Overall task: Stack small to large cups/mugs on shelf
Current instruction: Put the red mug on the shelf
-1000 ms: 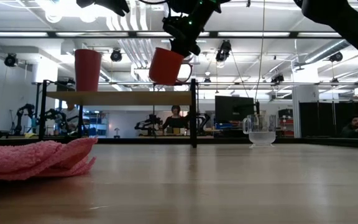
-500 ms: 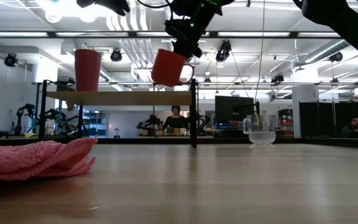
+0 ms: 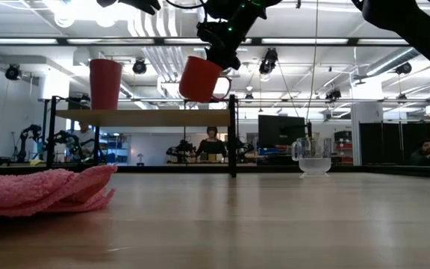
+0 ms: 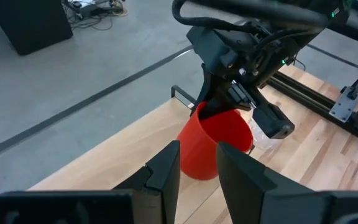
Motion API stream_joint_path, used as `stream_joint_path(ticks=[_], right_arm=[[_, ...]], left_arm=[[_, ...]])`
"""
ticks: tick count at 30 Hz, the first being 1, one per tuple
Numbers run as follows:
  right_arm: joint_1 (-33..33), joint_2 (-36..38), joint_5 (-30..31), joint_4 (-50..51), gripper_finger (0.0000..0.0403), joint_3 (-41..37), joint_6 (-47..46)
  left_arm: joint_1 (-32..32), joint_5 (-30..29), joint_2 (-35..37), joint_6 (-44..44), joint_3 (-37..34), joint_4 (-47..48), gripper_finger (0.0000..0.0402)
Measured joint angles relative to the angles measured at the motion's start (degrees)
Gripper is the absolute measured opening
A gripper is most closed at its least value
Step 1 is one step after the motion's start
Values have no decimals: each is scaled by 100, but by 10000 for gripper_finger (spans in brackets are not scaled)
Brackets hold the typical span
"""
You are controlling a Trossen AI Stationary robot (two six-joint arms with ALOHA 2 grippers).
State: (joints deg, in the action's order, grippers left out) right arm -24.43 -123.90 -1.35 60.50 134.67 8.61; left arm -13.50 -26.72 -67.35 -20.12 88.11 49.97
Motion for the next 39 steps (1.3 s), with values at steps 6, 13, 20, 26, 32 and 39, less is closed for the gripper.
stream_joint_path(ticks=[6,13,20,26,32,39], right_arm=[[0,0,-120,-99,13,-2,-83],[0,0,-181,-149,13,-176,-108],[0,2,-183,-396,13,-328,-334],[0,6,-185,-555,13,-429,-366],[0,9,-185,-603,13,-442,-521],[-11,9,-207,-607,13,-442,-558]], left_arm=[[0,0,0,2,-7,-1,91],[0,0,2,2,-6,-2,91],[0,2,2,2,-9,-2,91],[-2,47,2,106,-9,0,91],[-1,117,2,143,-9,0,91],[-2,244,2,138,-6,0,91]])
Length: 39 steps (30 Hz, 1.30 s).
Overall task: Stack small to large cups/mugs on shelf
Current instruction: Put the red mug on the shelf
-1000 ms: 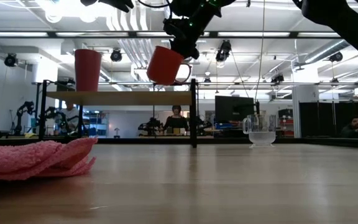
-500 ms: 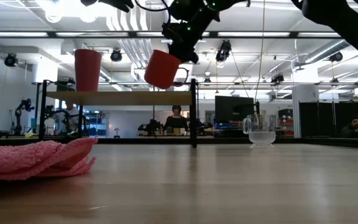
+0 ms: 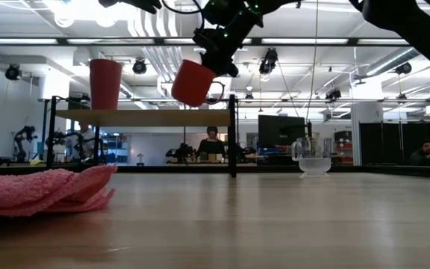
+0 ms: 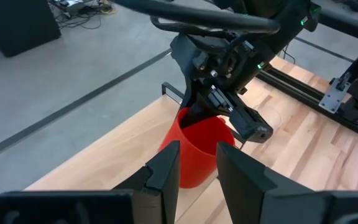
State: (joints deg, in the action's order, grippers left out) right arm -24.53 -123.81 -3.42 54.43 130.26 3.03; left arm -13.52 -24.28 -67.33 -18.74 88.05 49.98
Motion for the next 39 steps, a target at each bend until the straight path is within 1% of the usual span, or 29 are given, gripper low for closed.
stream_joint_path(ticks=[6,10,15,18,24,27,31,39], right_arm=[[-5,0,0,-332,13,-7,39],[-13,0,-27,-345,13,-15,-219],[-35,0,-320,-349,14,-82,-398],[-35,0,-321,-324,27,-164,-407],[-35,0,-273,-310,79,-155,-409],[-37,0,-256,-412,96,-95,-406],[-39,0,-254,-428,101,-66,-273],[-52,0,-247,-595,100,-62,-255]], left_arm=[[0,3,-13,-46,-2,-2,91],[2,151,-13,-44,-11,0,91],[2,164,-13,190,-12,0,91],[2,164,-11,357,-7,0,91],[2,167,-9,415,-11,0,91],[2,166,-9,451,-24,6,91],[2,164,-11,604,-23,2,91],[2,155,-11,599,-24,0,91]])
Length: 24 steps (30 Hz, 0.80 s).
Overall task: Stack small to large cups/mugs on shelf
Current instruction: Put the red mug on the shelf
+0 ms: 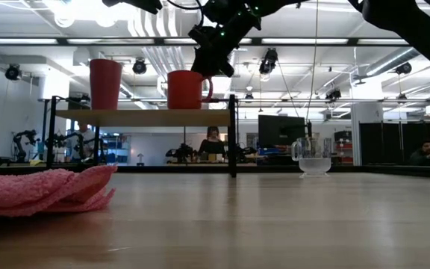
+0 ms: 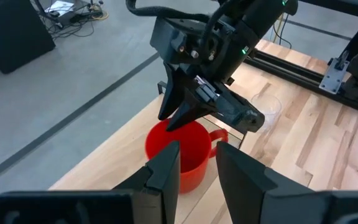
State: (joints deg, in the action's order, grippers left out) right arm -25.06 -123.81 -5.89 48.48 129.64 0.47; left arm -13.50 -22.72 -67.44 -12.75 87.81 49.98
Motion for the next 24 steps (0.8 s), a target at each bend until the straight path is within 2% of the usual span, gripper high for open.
stream_joint_path(ticks=[4,12,17,24], right_arm=[[2,30,0,162,94,135,-97],[15,300,27,1277,71,399,198],[18,312,52,1859,26,372,352],[28,289,229,1512,8,326,512]], left_arm=[[0,-2,0,-34,0,0,91],[0,-2,-2,-40,-2,2,91],[0,-2,-2,-48,-2,0,91],[0,-2,-2,-186,-4,-1,91]])
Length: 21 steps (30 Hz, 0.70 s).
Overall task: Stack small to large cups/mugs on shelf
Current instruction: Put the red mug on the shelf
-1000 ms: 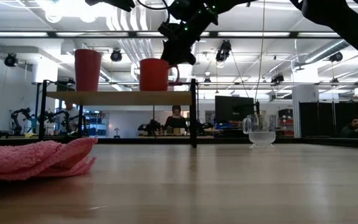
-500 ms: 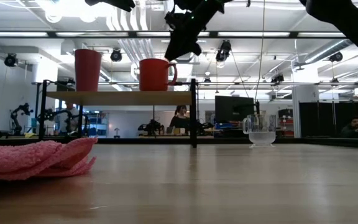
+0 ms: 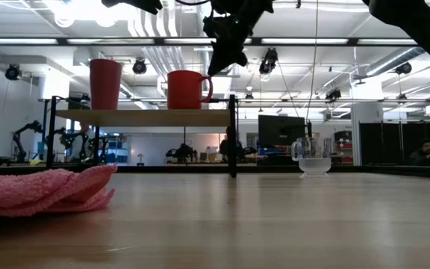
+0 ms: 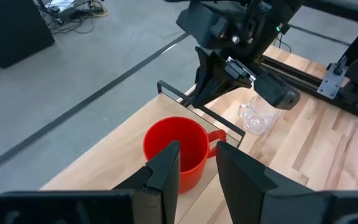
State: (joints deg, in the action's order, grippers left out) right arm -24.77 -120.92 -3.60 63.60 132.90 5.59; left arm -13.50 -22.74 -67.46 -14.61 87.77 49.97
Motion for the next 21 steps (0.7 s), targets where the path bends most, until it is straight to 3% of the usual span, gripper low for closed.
stream_joint_path(ticks=[8,21], right_arm=[[0,-73,-14,440,8,-86,-106],[41,-267,-483,17,8,-152,-215]], left_arm=[[0,0,0,-162,-1,-1,91],[0,0,0,-170,-1,-1,91]])
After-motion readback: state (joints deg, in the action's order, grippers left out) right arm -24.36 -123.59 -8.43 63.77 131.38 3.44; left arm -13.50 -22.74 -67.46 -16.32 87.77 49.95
